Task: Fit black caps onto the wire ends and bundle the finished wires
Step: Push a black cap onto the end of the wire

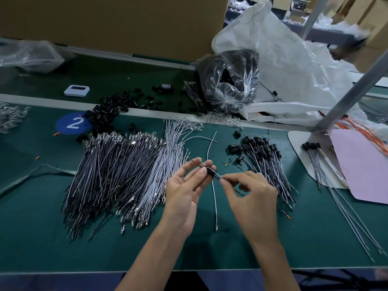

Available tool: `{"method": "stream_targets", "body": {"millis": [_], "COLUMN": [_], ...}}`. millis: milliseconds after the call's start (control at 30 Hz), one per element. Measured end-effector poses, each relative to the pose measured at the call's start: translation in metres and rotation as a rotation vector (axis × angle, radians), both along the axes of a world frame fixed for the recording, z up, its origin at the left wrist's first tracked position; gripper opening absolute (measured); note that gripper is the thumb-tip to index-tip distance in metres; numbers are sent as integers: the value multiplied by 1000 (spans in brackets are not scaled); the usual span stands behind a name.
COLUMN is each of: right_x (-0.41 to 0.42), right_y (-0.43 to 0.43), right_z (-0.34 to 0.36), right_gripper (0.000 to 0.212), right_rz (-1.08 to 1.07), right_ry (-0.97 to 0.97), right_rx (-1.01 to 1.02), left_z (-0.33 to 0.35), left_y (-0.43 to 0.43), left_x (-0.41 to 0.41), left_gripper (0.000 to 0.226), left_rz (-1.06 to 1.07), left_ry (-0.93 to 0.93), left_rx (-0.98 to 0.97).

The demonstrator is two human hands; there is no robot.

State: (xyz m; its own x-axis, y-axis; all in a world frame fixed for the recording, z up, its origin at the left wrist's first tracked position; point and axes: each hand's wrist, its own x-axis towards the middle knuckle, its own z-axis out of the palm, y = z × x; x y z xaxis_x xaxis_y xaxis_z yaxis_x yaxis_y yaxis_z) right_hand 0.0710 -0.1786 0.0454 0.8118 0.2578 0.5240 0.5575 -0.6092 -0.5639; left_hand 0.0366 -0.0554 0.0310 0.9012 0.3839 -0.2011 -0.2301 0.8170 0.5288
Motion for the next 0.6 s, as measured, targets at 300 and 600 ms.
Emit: {"method": "stream_targets", "body": {"millis": [300, 600], "right_x": [1, 1], "right_y": [3, 11], "right_z": [3, 0], "right_gripper": [15, 16], "right_rz": [18, 85], "right_ry": [78, 170], "right_rx": [-19, 36], "left_z": [-2, 4], "left_y": [-6, 3], "left_x": [1, 0], "left_gripper": [20, 14], "left_rz": [-25, -73], "left_ry": [59, 119], "left_rx": [74, 207]}}
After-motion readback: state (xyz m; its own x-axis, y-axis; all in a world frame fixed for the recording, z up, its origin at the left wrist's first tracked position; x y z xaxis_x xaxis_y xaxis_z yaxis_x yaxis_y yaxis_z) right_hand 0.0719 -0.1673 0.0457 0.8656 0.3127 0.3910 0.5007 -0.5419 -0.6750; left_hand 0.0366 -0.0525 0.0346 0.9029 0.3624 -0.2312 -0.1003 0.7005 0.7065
